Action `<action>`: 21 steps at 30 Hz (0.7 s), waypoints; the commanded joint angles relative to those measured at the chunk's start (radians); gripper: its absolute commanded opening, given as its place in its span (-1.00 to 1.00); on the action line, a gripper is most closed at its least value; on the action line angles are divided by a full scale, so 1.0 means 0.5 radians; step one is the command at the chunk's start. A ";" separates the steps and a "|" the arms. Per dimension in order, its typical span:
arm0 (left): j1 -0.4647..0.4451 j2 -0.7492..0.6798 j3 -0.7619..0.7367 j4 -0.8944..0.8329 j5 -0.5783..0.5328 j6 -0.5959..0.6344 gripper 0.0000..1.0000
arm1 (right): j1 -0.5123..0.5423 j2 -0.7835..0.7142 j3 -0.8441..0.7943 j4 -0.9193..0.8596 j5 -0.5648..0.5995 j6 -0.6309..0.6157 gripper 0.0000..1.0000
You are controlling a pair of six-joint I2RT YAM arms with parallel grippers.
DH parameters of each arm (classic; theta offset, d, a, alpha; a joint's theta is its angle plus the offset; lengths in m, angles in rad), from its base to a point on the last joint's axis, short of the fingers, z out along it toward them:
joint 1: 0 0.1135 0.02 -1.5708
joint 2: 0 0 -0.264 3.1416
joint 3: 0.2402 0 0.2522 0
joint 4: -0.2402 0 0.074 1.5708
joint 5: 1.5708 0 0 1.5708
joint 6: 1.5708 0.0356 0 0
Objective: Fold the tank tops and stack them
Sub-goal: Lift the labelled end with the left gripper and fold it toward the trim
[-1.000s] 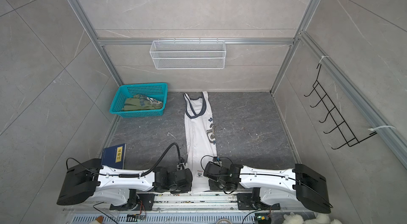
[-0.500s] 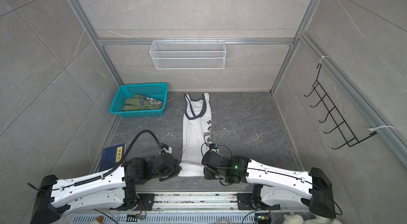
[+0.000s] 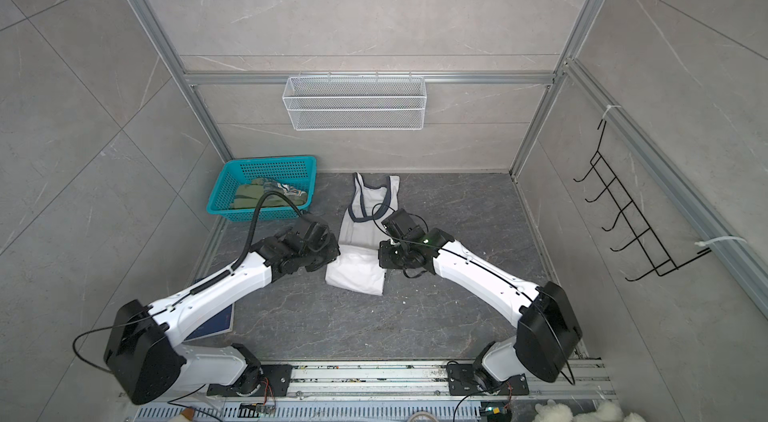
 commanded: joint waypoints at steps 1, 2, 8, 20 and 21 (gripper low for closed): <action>0.112 0.162 0.166 0.155 0.138 0.207 -1.00 | -0.102 0.171 0.110 0.058 -0.077 -0.149 -0.57; 0.147 0.218 0.200 0.171 0.175 0.204 -1.00 | -0.133 0.219 0.120 0.096 -0.093 -0.152 -0.58; 0.248 0.527 0.329 0.271 0.337 0.251 -1.00 | -0.183 0.376 0.126 0.191 -0.118 -0.194 -0.33; 0.317 0.737 0.347 0.307 0.352 0.287 -1.00 | -0.185 0.670 0.154 0.484 -0.024 -0.508 0.07; 0.321 0.750 0.353 0.306 0.352 0.290 -1.00 | -0.186 0.702 0.177 0.484 -0.016 -0.520 0.08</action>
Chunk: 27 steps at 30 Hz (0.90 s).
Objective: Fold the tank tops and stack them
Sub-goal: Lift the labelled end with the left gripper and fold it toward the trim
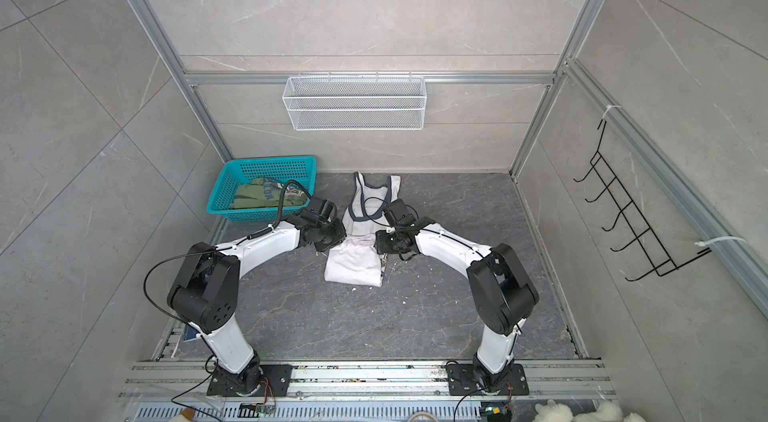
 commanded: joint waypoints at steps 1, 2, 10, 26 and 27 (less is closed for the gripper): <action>0.025 0.044 0.077 0.048 0.043 0.060 -1.00 | 0.009 0.131 0.102 0.043 0.070 -0.123 0.08; 0.030 0.060 0.088 0.052 0.049 0.062 -1.00 | 0.008 0.157 0.124 0.045 0.075 -0.134 0.09; 0.030 0.157 0.138 0.057 0.087 0.060 -1.00 | 0.011 0.313 0.279 0.060 0.044 -0.223 0.07; 0.022 0.177 0.232 0.036 0.197 0.033 -1.00 | 0.015 0.095 0.329 -0.091 0.252 -0.285 -0.98; 0.022 0.170 0.232 0.036 0.201 0.031 -1.00 | 0.013 0.054 0.329 -0.101 0.268 -0.282 -0.98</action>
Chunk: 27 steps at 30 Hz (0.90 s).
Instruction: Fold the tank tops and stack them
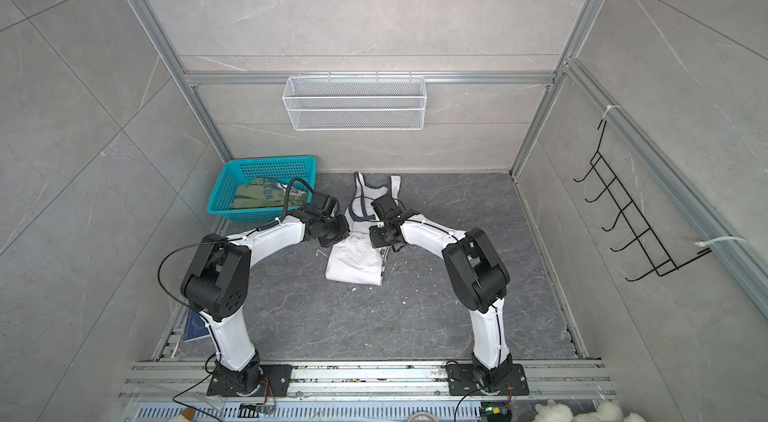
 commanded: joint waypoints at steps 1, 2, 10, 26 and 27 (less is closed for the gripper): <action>0.000 -0.009 0.066 0.008 0.051 0.021 -1.00 | 0.010 -0.252 -0.002 -0.060 0.102 -0.010 -0.98; 0.000 -0.008 0.070 -0.001 0.042 0.022 -1.00 | 0.012 -0.266 0.007 -0.069 0.109 -0.006 -0.98; 0.000 0.088 0.153 -0.056 -0.028 0.021 -1.00 | 0.010 -0.052 0.104 -0.108 0.197 -0.027 -0.96; 0.003 0.125 0.325 -0.203 -0.204 0.097 -0.65 | -0.036 0.153 0.340 -0.191 0.311 -0.066 -0.70; 0.003 0.115 0.339 -0.211 -0.220 0.103 -0.66 | -0.042 0.174 0.378 -0.209 0.310 -0.072 -0.67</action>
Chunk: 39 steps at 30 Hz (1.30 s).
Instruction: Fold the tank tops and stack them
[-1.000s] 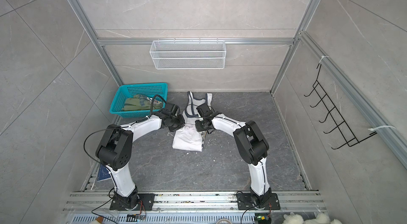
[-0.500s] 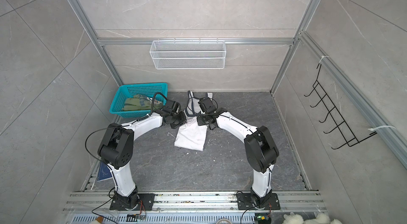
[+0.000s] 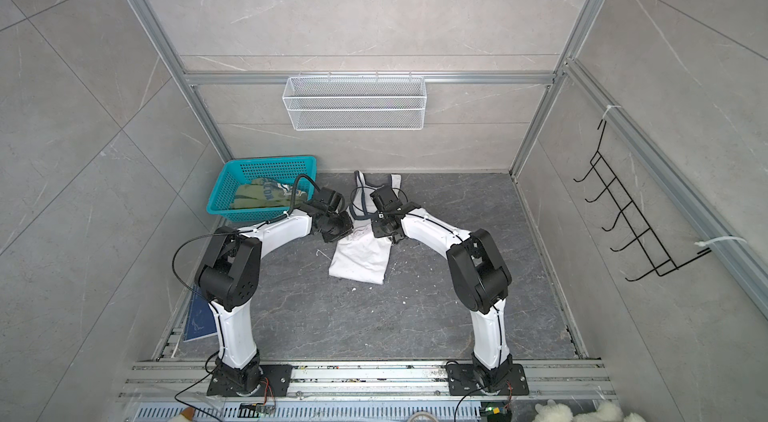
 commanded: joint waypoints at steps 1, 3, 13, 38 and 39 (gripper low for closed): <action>0.008 -0.087 0.105 -0.077 -0.113 0.071 -0.66 | -0.023 0.089 0.127 -0.107 0.049 -0.052 -0.63; 0.009 -0.063 0.152 -0.103 -0.098 0.086 -0.59 | -0.022 0.120 0.171 -0.135 0.051 -0.056 -0.55; 0.008 -0.169 0.071 -0.132 -0.307 0.102 -0.36 | -0.044 0.121 0.223 -0.224 0.153 -0.089 -0.41; -0.096 0.156 0.189 0.102 -0.163 0.218 -0.08 | -0.083 0.178 0.053 -0.066 -0.096 0.112 -0.38; -0.078 0.175 0.208 0.066 -0.203 0.209 -0.09 | -0.083 0.217 0.093 -0.087 -0.083 0.112 -0.39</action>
